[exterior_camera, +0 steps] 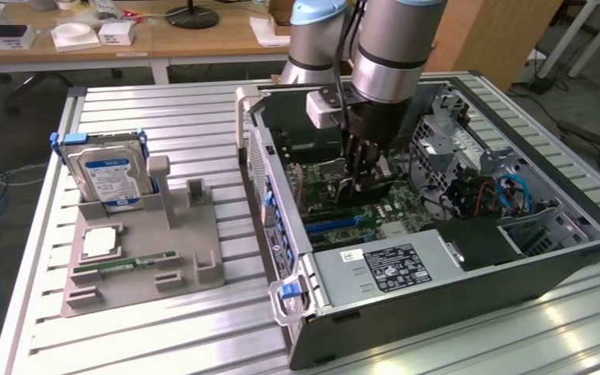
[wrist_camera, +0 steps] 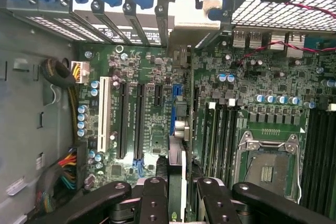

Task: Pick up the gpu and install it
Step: 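Insert the gpu into the slot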

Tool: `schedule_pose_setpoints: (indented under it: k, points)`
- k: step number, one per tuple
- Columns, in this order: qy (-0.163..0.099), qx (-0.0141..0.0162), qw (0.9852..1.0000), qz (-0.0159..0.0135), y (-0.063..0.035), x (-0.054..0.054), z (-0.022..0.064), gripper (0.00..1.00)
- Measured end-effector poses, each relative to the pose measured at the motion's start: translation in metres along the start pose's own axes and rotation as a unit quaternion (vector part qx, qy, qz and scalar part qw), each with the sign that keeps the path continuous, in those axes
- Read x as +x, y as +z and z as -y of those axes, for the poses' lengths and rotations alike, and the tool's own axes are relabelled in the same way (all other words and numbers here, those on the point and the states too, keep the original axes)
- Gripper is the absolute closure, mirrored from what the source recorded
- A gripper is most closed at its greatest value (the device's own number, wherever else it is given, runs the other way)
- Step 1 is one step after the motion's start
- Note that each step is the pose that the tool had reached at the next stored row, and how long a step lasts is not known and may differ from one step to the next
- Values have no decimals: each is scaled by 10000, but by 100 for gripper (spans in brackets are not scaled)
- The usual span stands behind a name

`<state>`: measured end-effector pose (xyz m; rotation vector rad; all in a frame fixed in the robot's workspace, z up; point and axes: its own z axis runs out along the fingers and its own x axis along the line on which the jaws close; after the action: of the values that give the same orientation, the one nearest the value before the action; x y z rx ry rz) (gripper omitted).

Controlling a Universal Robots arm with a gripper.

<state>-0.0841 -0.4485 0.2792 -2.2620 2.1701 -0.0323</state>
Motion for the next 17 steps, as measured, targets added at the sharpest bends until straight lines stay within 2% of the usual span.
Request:
schedule_pose_setpoints:
  k: [2, 5, 6, 13, 17]
  points:
    - [0, 0, 10000, 6, 1, 0, 0, 74]
    - [1, 3, 10000, 55, 1, 0, -1, 74]
    - [1, 3, 10000, 61, 1, 0, -1, 74]
    - [0, 3, 10000, 66, 3, 18, -1, 74]
    - [1, 4, 10000, 95, 9, 46, -2, 74]
